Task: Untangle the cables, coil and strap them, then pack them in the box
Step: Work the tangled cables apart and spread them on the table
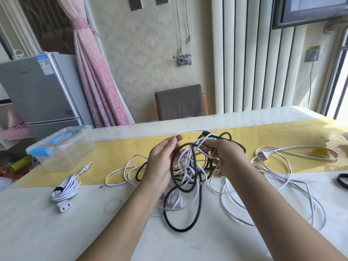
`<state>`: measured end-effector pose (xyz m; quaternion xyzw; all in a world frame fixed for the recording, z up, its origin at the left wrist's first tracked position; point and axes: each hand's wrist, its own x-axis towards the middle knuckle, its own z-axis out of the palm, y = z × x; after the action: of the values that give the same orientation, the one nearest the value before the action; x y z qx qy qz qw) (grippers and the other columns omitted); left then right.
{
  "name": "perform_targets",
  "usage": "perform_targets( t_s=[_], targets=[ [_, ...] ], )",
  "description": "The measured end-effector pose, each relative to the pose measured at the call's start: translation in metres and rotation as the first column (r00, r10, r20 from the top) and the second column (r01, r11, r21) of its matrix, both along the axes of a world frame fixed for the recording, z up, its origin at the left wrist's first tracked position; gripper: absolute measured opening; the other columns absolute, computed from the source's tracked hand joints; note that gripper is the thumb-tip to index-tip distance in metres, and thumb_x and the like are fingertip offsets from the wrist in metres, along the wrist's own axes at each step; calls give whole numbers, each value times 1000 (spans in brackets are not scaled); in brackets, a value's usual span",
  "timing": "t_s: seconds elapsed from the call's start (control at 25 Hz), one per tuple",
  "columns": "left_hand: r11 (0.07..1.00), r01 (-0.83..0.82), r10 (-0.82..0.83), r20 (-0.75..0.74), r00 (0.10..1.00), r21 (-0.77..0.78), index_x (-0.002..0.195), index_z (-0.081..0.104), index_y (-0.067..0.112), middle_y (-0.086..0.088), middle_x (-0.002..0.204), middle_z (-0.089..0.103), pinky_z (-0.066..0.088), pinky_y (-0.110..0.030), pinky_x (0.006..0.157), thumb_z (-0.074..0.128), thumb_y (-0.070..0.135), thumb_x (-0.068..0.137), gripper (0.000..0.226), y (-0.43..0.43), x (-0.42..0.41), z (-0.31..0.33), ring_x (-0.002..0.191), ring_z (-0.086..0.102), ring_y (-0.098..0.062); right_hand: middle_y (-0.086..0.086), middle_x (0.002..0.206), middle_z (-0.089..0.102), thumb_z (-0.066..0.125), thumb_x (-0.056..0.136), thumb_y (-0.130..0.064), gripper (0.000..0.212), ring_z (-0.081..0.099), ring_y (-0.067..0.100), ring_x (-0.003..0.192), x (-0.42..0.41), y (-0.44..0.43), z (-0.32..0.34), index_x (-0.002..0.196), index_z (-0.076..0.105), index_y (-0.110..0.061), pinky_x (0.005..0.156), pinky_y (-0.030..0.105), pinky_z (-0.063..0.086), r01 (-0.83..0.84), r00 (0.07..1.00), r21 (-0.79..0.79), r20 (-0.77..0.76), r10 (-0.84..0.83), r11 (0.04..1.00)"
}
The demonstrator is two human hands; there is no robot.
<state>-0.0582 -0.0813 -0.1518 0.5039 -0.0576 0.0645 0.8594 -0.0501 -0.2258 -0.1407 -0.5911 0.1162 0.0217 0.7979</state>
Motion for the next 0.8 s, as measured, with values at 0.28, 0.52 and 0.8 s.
perform_targets(
  t_s=[0.28,0.52,0.8],
  targets=[
    [997,1,-10,117,993,83,60,68,14,5,53,38,46,-17,50,57,23,86,30,-13,-28,28,47,41,-7,-9,67,64,56,80,2,19,54,-1,56,-13,-8,16,82,70,-11,62,16,44,364,857,71,366,-364,929],
    [1000,-2,2,192,981,-1,74,64,4,6,51,35,44,-20,54,55,20,82,20,-28,-39,28,49,35,-7,-5,81,67,56,89,-6,20,58,-2,71,-11,-17,17,82,70,-18,74,16,45,440,800,134,389,-456,888],
    [675,-321,-13,446,895,665,66,67,22,11,48,37,29,-15,45,57,25,92,28,19,14,91,46,33,-4,-8,79,68,52,83,0,28,58,8,70,-5,-14,15,82,69,-22,60,19,42,449,793,-332,576,-199,830]
  ],
)
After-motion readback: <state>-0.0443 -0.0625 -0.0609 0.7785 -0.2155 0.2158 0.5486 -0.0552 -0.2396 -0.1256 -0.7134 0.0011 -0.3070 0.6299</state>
